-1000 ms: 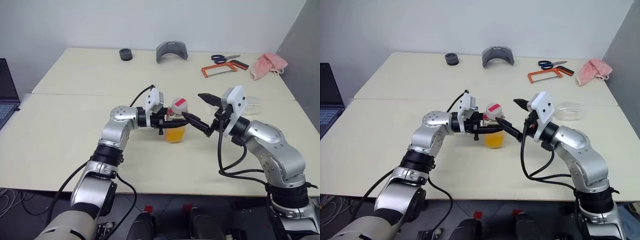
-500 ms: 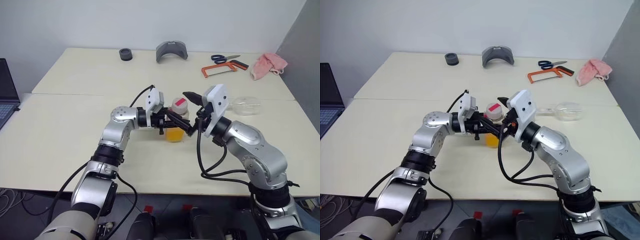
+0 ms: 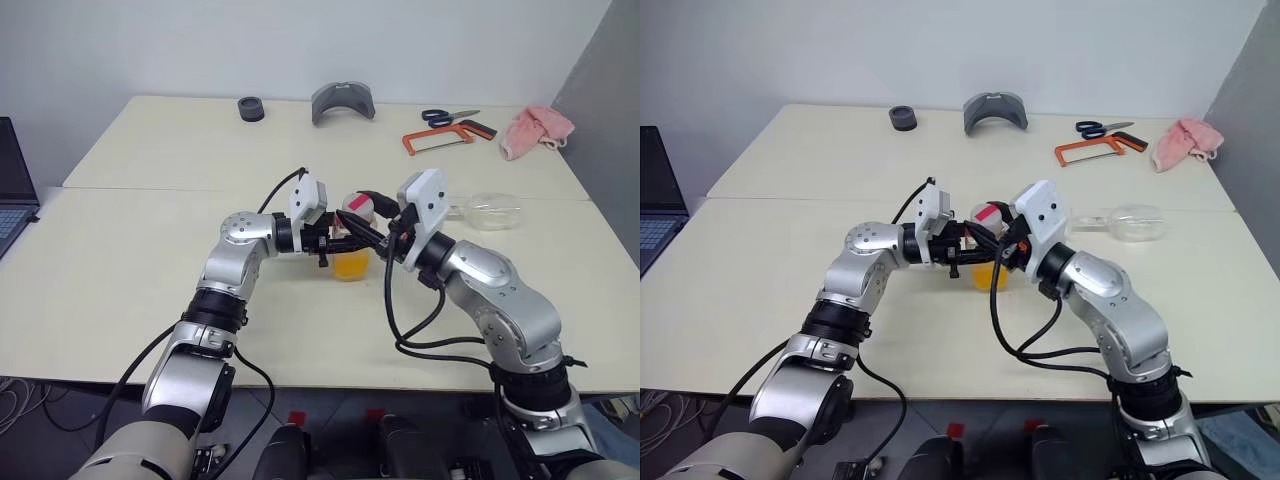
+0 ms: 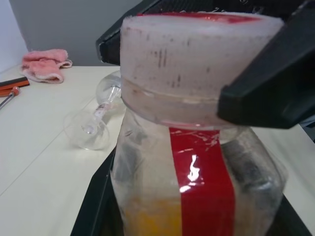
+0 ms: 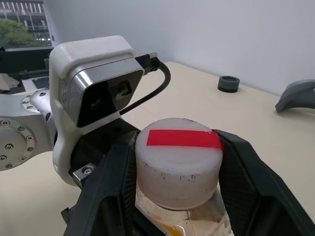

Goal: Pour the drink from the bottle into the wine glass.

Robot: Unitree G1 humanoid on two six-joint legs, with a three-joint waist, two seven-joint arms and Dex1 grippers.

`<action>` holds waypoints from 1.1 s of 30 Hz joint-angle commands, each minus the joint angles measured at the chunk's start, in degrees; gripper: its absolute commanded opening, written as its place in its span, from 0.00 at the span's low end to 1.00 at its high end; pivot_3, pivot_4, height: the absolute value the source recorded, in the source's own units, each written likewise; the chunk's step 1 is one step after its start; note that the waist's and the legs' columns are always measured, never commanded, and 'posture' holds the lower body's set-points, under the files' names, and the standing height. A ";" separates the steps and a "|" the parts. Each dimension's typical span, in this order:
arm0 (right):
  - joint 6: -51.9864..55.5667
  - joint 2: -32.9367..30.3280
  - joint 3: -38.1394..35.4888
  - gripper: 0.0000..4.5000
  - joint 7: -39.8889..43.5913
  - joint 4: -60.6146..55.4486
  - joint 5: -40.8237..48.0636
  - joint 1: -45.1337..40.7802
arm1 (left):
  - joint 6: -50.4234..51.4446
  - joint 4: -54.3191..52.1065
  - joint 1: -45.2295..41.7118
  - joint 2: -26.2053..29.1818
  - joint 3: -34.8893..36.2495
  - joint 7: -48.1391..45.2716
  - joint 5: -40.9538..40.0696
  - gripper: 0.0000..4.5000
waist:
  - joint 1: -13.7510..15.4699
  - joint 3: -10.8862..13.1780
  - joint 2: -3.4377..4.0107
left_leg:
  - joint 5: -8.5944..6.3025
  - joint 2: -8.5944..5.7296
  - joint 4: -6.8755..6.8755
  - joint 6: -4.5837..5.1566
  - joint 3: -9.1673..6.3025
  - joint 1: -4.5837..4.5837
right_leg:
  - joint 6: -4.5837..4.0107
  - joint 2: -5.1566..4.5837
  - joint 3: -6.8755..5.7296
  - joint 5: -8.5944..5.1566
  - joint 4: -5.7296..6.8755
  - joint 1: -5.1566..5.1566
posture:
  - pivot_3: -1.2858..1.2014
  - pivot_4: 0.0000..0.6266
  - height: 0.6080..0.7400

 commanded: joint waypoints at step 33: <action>-7.08 -5.77 -1.19 1.00 11.09 1.29 -1.70 -3.08 | 2.59 -4.31 0.56 1.50 -0.88 -4.55 -1.50 0.37 | -0.19 0.01 0.02 | 0.01 0.03 0.02 -0.01 -0.10 -0.01 | 0.00 -0.01 -0.03 0.00 0.02 0.00 | 0.52 0.24 1.00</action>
